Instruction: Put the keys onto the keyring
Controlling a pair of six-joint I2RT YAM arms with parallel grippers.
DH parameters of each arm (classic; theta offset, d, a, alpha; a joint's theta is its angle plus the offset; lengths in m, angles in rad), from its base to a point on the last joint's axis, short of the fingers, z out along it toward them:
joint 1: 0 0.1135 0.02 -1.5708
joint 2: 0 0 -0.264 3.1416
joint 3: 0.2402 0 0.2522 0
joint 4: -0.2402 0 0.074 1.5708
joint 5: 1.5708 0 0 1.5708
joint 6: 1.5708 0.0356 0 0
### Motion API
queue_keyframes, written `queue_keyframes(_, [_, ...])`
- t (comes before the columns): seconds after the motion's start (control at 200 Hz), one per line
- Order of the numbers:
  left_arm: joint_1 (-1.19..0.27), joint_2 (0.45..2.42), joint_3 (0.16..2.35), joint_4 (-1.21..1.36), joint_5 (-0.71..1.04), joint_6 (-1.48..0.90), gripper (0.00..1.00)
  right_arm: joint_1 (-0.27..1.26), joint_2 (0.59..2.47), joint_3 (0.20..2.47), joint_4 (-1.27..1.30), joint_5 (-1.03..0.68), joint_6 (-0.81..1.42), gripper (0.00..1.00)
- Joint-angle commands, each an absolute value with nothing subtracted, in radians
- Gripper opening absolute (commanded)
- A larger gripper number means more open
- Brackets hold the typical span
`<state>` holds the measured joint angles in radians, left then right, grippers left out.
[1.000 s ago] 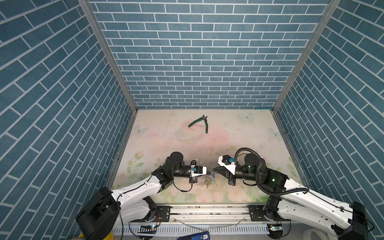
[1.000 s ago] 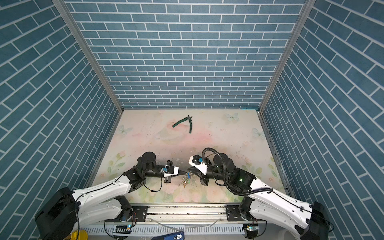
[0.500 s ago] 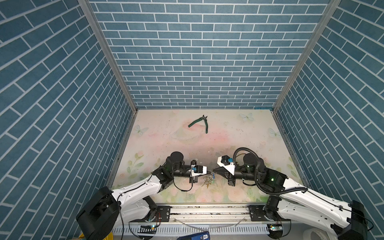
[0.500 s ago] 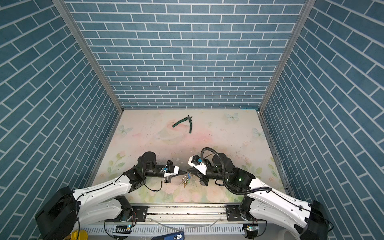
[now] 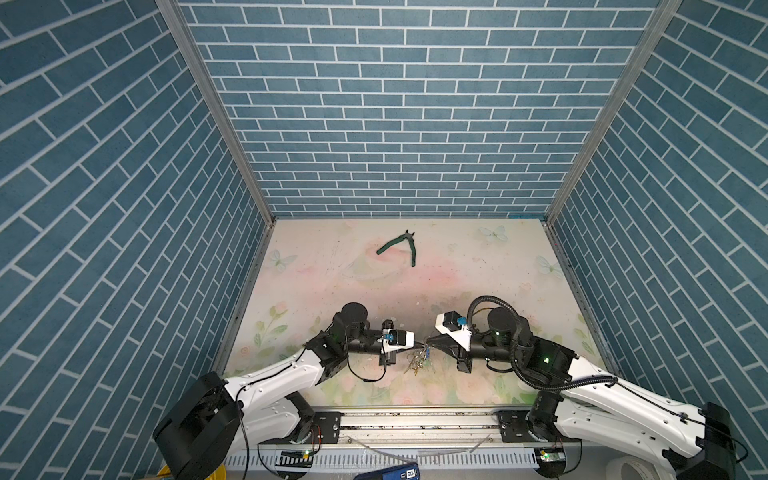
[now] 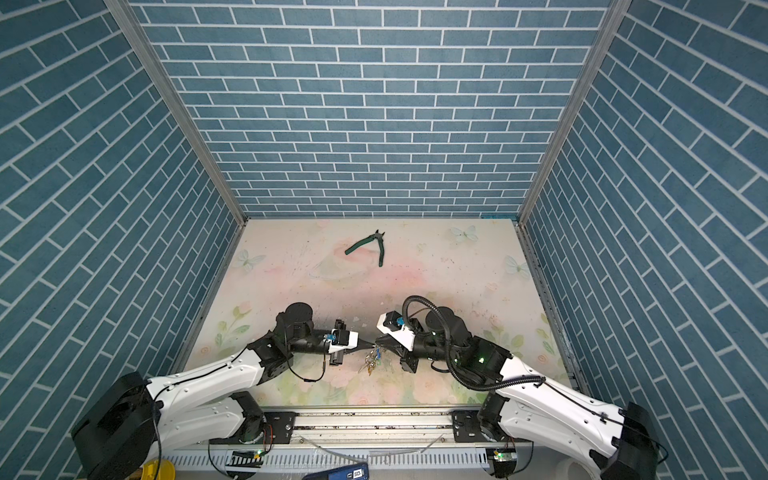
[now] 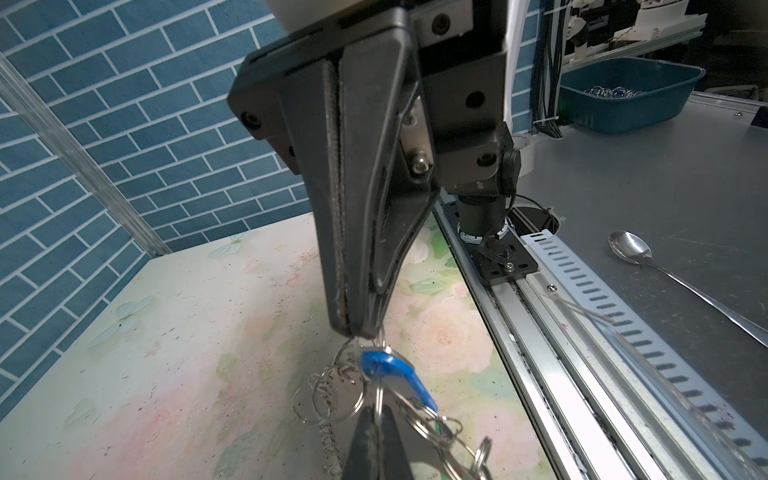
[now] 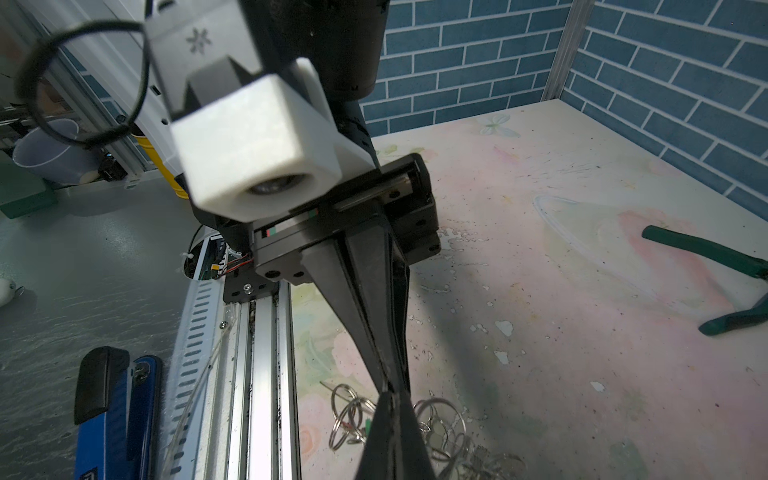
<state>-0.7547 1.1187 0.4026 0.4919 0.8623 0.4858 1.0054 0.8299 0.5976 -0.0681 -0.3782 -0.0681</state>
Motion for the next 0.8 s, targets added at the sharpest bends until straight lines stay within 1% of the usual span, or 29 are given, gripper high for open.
queue_keyframes(0.0, [-0.752,1.140,0.407,0.436,0.870,0.471,0.00,1.014,0.814,0.628,-0.069,-0.383,-0.112,0.00])
queue_keyframes(0.795, [-0.751,1.138,0.408,0.435,0.886,0.463,0.00,1.020,0.839,0.608,-0.038,-0.353,-0.106,0.00])
